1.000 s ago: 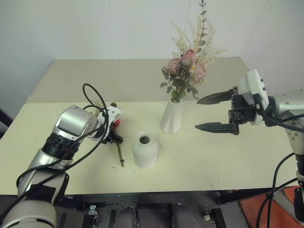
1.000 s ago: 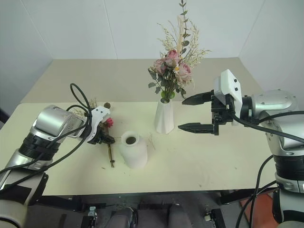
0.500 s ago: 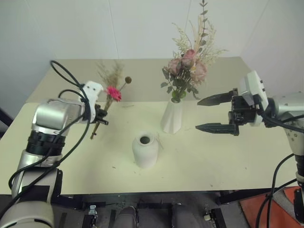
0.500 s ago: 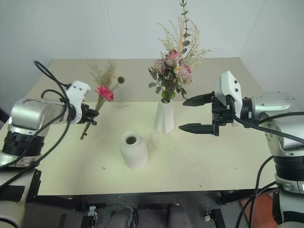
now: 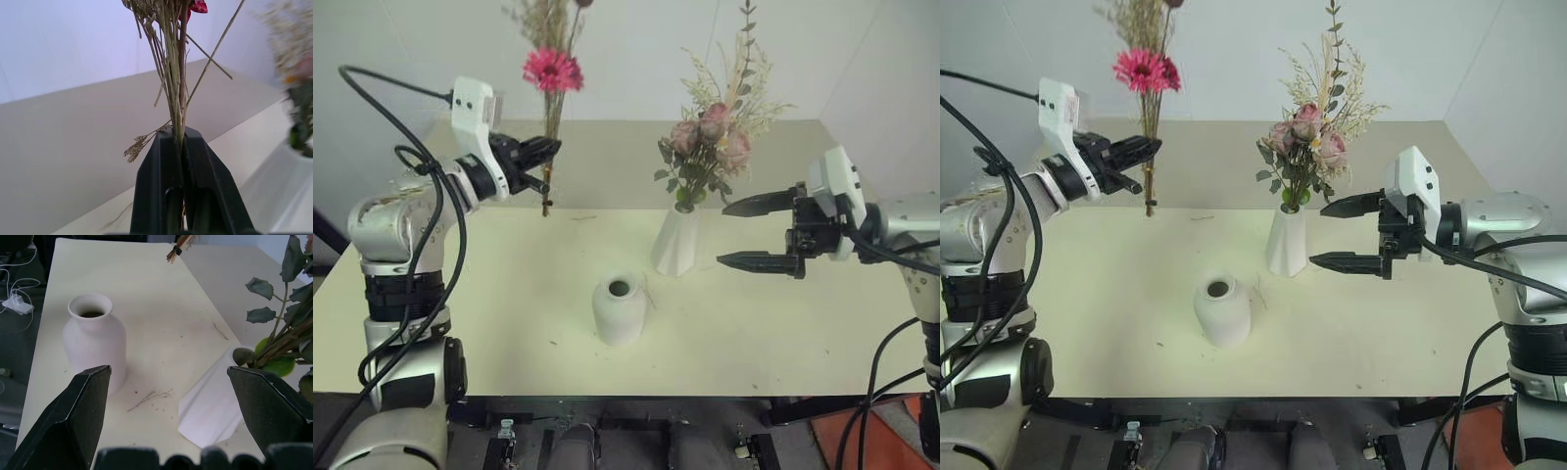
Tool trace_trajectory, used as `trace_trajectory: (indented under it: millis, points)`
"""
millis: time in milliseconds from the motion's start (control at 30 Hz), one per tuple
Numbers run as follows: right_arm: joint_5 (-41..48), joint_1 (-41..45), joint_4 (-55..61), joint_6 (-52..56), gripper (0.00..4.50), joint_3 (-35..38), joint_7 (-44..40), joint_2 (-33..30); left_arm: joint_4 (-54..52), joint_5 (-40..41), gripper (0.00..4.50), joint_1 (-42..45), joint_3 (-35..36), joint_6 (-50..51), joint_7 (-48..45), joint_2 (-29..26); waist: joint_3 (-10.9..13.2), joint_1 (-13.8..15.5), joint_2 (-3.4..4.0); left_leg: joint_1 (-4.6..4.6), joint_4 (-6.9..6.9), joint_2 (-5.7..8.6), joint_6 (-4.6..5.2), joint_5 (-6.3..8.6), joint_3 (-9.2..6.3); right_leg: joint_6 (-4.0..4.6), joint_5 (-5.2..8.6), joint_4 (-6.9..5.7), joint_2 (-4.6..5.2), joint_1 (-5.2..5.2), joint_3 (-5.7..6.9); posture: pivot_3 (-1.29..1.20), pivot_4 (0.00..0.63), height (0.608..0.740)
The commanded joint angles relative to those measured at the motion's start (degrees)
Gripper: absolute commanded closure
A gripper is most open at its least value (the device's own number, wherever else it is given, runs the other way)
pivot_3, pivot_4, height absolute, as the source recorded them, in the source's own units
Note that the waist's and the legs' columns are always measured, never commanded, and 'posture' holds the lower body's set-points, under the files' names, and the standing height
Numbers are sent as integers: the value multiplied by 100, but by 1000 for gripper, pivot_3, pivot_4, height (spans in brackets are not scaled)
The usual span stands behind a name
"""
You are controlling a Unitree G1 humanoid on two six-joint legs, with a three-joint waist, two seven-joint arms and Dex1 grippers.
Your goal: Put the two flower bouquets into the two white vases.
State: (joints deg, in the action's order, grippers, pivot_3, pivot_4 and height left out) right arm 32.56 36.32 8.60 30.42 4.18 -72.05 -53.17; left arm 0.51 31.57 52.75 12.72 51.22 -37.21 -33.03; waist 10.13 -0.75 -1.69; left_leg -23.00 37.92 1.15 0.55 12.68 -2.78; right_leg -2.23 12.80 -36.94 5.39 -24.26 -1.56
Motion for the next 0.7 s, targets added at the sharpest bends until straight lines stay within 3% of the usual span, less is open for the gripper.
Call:
trace_trajectory:
  millis: [33, 533, 700]
  points:
    - [144, -100, 231, 64, 0, 356, 85, -139, -163, 458, 4474, 257, 211, -283, -418, 56, 0, -1, 0, 1, 0, 0, 0, 0, 0, 0, 0, 0, 0, 0, 0, 0, 150, 740]
    - [342, -534, 590, 292, 0, 683, 257, -377, -461, 2494, 4474, 132, 213, 83, -1966, 247, 0, -21, 0, 8, 2, -3, 0, 0, 3, -1, 0, -1, -3, 7, -2, 0, 150, 740]
    - [383, -525, 616, 334, 0, 675, 283, -427, -733, 2508, 4474, -350, -83, 43, -2406, 80, 0, -30, 0, 11, 2, -4, 0, 0, 5, 0, 1, 0, -6, 9, -3, 0, 150, 740]
